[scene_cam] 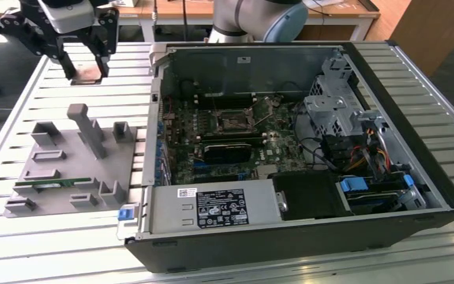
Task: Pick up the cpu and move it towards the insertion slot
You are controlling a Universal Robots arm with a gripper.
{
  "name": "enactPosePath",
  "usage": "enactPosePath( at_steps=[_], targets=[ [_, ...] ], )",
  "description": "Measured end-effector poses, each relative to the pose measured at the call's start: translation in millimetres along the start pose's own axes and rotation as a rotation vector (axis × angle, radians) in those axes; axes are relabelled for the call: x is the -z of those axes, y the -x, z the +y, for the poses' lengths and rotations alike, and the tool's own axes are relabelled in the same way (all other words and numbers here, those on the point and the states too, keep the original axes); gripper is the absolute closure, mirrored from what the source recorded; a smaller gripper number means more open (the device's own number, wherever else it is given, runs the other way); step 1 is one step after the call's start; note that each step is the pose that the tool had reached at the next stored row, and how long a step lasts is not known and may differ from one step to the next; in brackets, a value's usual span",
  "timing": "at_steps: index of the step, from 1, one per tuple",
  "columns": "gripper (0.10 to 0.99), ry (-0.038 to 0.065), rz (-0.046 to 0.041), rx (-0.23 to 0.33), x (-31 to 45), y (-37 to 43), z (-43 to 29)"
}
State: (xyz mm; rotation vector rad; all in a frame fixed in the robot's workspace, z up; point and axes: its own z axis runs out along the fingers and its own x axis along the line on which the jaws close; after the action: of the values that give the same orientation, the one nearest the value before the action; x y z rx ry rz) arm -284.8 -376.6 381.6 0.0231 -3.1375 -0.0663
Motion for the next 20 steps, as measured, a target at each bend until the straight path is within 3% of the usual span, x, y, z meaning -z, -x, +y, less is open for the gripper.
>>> enactPosePath(
  at_steps=[20],
  targets=[
    [0.545,0.000,0.0000,0.000,-0.1,39.9,5.2]
  ],
)
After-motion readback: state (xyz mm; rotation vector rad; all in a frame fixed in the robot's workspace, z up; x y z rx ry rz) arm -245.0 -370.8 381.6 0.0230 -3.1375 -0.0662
